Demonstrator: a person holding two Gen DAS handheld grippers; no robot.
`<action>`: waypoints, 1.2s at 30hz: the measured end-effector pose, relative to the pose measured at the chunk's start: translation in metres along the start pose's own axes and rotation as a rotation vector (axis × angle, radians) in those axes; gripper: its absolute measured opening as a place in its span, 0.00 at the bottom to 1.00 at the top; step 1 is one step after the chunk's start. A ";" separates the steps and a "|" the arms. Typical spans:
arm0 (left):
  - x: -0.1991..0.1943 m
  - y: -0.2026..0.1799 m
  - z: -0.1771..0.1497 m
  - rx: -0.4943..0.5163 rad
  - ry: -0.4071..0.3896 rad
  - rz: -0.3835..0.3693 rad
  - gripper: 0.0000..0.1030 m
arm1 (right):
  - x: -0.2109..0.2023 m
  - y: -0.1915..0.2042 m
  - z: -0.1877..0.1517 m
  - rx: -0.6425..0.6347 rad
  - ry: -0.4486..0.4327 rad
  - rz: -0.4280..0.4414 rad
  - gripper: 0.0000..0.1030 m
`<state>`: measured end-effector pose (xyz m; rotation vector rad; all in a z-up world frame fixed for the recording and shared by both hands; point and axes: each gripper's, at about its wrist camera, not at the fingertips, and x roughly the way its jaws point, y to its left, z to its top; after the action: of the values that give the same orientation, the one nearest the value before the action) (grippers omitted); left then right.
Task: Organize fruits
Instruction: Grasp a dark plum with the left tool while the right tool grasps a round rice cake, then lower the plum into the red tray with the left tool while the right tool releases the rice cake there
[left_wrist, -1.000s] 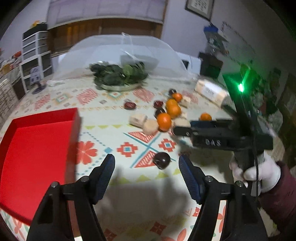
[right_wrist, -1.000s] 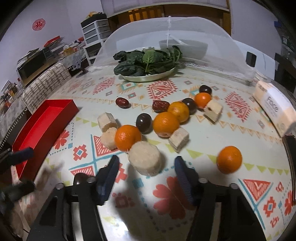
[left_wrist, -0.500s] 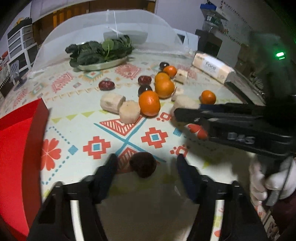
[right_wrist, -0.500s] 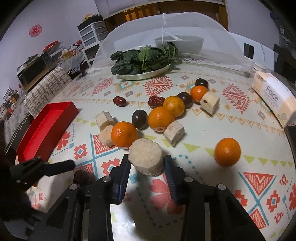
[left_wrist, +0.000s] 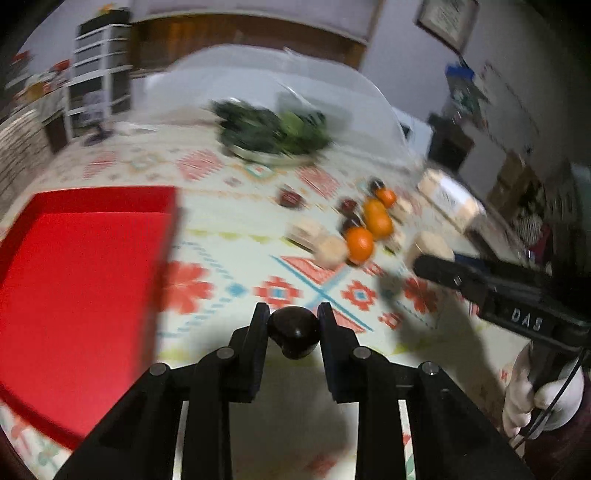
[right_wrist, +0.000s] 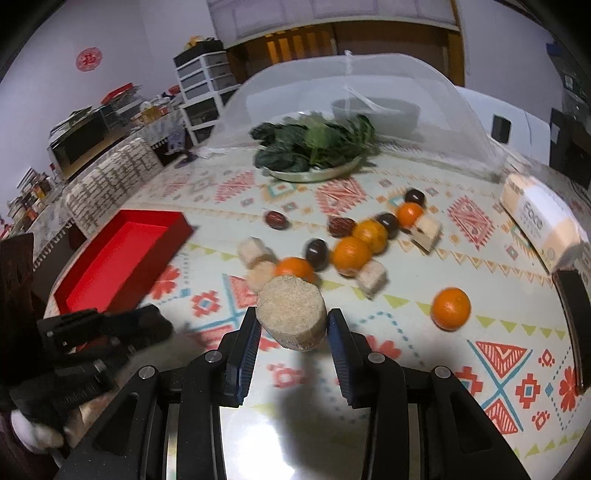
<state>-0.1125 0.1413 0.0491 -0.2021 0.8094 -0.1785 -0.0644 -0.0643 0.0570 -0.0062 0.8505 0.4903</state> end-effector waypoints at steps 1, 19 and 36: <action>-0.008 0.007 0.001 -0.015 -0.016 0.009 0.25 | -0.003 0.007 0.002 -0.009 -0.006 0.006 0.39; -0.078 0.189 -0.008 -0.289 -0.120 0.279 0.25 | 0.053 0.211 0.038 -0.216 0.080 0.316 0.39; -0.079 0.220 -0.017 -0.382 -0.107 0.272 0.35 | 0.123 0.269 0.004 -0.299 0.207 0.323 0.41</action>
<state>-0.1604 0.3700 0.0387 -0.4537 0.7511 0.2444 -0.1050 0.2263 0.0211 -0.1995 0.9794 0.9302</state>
